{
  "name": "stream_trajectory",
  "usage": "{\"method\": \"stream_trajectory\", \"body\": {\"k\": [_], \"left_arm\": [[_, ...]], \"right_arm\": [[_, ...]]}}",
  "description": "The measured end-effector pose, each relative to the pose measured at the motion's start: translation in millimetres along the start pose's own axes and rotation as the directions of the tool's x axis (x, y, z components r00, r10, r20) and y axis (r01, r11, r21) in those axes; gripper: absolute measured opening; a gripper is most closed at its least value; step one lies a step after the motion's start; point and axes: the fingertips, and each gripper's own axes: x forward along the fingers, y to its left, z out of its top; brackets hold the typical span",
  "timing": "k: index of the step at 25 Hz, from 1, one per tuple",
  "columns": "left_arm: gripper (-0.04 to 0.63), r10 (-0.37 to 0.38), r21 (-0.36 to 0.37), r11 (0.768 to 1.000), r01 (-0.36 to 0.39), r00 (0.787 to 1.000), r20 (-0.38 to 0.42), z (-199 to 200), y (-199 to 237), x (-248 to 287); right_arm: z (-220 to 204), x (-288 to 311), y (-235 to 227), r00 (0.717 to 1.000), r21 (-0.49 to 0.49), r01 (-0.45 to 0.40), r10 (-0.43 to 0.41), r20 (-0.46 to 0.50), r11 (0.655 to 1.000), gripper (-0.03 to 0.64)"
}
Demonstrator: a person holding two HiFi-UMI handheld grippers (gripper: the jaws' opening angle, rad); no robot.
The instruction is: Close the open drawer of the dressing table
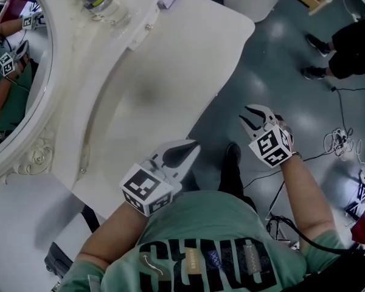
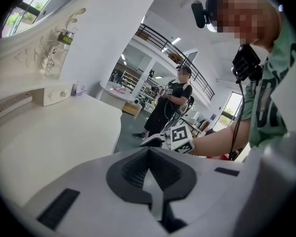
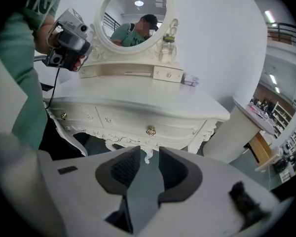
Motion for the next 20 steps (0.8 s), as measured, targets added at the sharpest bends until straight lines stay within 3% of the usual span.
{"method": "stream_trajectory", "body": {"k": [9,14,20], "left_arm": [[0.008,-0.003,0.068,0.998,0.003,1.000,0.002,42.9,-60.3,16.8],[0.008,-0.003,0.141,0.990,-0.005,0.998,0.056,82.9,-99.7,28.0],[0.008,0.047,0.143,0.988,-0.066,0.990,0.132,104.9,-145.8,22.1]], "right_arm": [[-0.6,-95.4,-2.1,0.995,0.035,-0.020,0.017,0.095,0.999,0.043],[4.1,-148.5,-13.1,0.984,0.036,-0.025,0.019,0.174,0.999,0.028],[26.4,-215.4,-14.3,0.959,0.062,-0.076,0.056,0.278,0.995,0.023]]}}
